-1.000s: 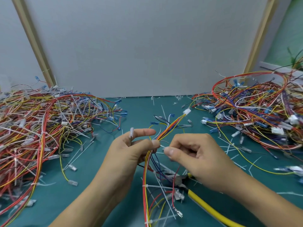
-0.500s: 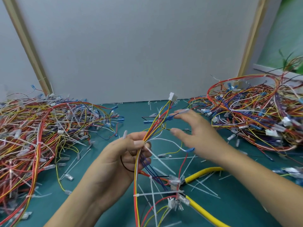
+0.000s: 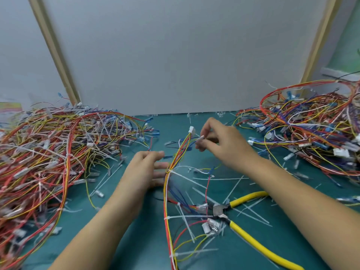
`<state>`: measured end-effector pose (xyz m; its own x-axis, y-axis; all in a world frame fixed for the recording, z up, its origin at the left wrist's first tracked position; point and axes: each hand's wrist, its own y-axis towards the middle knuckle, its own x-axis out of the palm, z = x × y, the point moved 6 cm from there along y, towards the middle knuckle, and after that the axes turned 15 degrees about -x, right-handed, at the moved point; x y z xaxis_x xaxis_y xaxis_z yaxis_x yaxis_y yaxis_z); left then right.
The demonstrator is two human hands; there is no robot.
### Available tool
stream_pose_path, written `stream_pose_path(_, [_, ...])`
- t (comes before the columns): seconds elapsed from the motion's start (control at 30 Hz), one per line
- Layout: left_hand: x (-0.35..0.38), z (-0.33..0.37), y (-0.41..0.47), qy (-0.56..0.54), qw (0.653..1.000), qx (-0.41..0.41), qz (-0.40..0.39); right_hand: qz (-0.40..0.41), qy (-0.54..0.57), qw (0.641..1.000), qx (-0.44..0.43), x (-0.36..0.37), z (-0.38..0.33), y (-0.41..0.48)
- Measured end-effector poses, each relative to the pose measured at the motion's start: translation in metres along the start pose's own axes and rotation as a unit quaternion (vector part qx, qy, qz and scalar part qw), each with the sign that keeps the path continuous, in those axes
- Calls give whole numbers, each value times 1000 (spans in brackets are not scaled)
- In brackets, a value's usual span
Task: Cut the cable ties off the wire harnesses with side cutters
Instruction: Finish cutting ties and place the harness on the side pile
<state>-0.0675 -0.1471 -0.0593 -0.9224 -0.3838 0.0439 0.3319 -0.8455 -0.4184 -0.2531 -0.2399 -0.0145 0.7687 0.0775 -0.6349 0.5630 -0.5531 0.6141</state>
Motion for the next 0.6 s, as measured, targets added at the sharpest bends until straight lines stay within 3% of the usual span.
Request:
stream_pose_path(0.07, [-12,19,-6,60,979,140,135,33,-52,998,-34,-6,-4,0])
stream_pose_path(0.1, [-12,33,-15,85,957,221,167,48,-68,995,-59,-9,-7,1])
stream_pose_path(0.17, [-1,61,-31,140,914,349,156,84,-77,988,-104,-15,-14,3])
stream_pose_path(0.23, [17,82,-37,210,879,411,120,117,-77,981,-136,-20,-21,2])
stream_pose_path(0.3, [33,99,-27,278,870,395,104,144,-92,972,-163,-22,-27,-1])
stream_pose_path(0.47, [66,88,16,307,942,126,-51,173,-109,962,-179,-20,-33,-7])
stream_pose_path(0.53, [74,82,21,292,943,137,-87,173,-118,961,-180,-18,-35,-8])
stream_pose_path(0.6, [75,80,24,280,943,163,-74,166,-144,957,-187,-17,-37,-9])
